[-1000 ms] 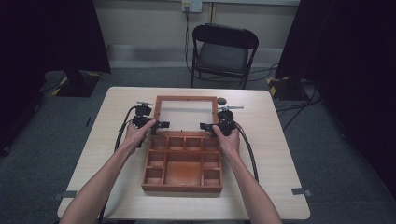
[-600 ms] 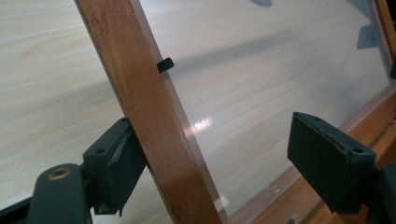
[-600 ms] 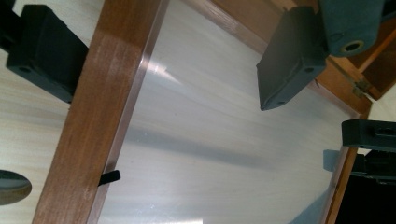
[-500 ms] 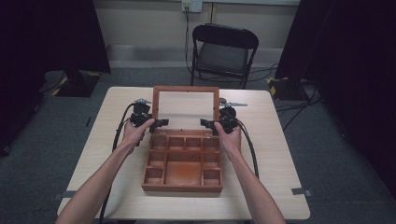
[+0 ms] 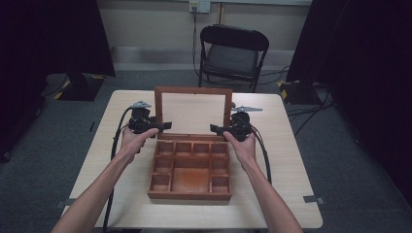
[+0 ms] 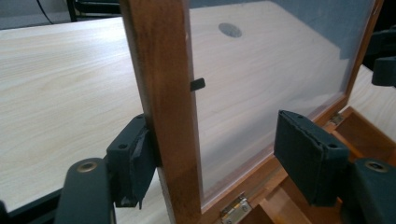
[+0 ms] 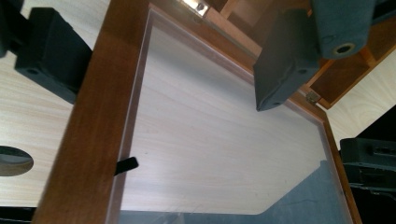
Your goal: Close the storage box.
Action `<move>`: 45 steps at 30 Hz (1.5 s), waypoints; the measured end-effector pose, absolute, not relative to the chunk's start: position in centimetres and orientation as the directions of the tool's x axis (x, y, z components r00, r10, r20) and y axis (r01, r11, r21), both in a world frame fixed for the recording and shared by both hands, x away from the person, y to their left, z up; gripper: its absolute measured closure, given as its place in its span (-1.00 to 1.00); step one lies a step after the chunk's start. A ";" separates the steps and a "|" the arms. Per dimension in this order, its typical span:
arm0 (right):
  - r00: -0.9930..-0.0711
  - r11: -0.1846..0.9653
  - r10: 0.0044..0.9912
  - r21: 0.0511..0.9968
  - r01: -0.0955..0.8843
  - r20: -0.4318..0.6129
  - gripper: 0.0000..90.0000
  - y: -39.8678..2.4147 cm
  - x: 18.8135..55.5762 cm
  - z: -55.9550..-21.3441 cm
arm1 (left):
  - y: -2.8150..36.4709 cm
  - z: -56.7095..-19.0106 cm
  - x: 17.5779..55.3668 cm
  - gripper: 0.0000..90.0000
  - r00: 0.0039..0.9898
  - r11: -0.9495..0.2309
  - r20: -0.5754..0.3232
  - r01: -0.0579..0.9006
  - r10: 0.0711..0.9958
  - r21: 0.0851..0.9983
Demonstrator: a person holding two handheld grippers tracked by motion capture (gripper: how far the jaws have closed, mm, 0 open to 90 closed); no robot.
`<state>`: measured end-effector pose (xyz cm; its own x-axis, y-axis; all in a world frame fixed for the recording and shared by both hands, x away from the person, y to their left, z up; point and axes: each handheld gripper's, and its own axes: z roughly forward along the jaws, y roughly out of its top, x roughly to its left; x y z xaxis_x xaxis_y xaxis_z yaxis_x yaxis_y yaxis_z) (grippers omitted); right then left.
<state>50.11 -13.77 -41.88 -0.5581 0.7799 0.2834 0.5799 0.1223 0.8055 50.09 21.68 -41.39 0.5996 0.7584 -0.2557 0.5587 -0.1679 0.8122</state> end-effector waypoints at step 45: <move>-0.625 0.120 0.713 0.823 0.555 0.318 -0.29 -17.4 44.6 -39.0 | 22.7 -39.2 44.1 -0.28 0.659 -0.164 -0.223 0.472 0.718 0.866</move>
<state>44.62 -17.36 -38.99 -0.6247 0.7132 0.3178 0.5552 0.1196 0.8230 44.10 22.72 -39.16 0.6591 0.7183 -0.2229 0.4719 -0.1643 0.8662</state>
